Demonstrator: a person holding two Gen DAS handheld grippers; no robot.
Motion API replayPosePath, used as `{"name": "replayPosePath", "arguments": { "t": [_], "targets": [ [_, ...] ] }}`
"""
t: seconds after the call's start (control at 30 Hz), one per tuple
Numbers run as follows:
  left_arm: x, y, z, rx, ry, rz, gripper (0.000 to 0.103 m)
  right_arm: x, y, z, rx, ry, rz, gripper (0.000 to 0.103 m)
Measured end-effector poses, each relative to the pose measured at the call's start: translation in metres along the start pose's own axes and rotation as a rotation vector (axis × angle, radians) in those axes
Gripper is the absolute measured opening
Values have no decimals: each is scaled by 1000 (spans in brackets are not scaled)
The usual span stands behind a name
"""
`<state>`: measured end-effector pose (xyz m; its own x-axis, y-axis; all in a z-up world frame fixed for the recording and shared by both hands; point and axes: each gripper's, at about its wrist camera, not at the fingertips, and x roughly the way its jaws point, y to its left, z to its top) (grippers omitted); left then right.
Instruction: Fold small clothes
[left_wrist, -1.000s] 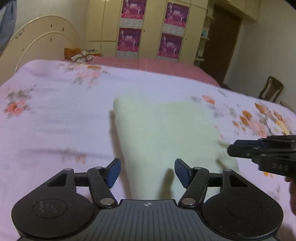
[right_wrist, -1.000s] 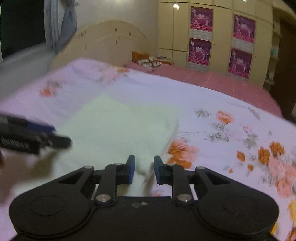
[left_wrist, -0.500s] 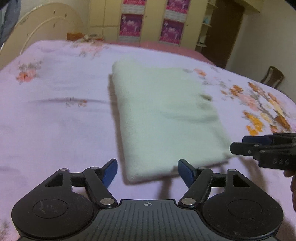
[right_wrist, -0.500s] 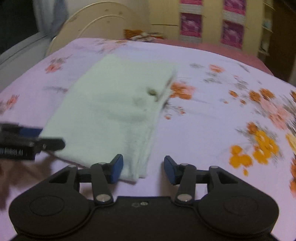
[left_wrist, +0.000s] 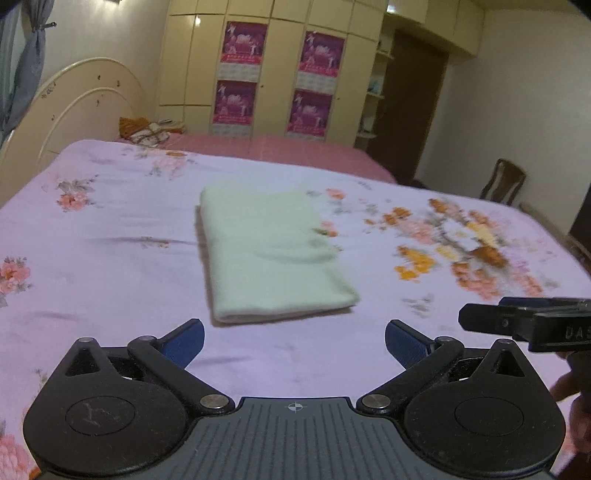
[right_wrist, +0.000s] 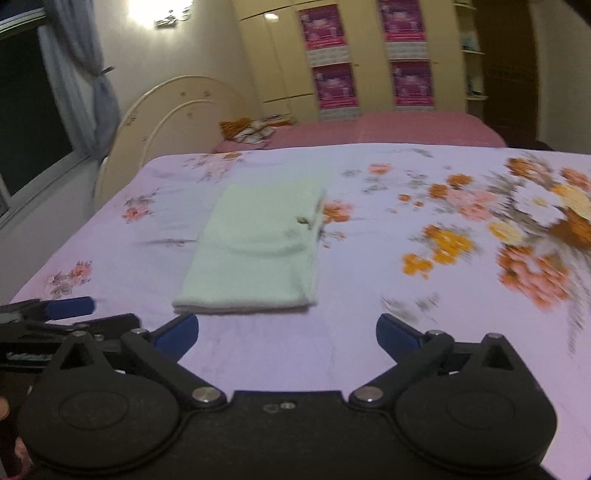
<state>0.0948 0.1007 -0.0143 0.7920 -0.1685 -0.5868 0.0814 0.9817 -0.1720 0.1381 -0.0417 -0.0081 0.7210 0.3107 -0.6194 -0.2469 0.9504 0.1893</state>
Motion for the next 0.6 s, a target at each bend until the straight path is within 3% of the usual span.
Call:
{"name": "replayPosePath", "arguments": {
  "t": [0.1, 0.3, 0.6],
  "targets": [
    [-20, -8, -1, 4, -8, -1, 103, -25, 1, -5, -7, -39, 33, 102],
    [-63, -16, -16, -1, -66, 19, 103, -60, 13, -16, -44, -119, -11, 102],
    [-93, -14, -42, -20, -68, 65, 103, -82, 28, -37, -95, -134, -21, 102]
  ]
}}
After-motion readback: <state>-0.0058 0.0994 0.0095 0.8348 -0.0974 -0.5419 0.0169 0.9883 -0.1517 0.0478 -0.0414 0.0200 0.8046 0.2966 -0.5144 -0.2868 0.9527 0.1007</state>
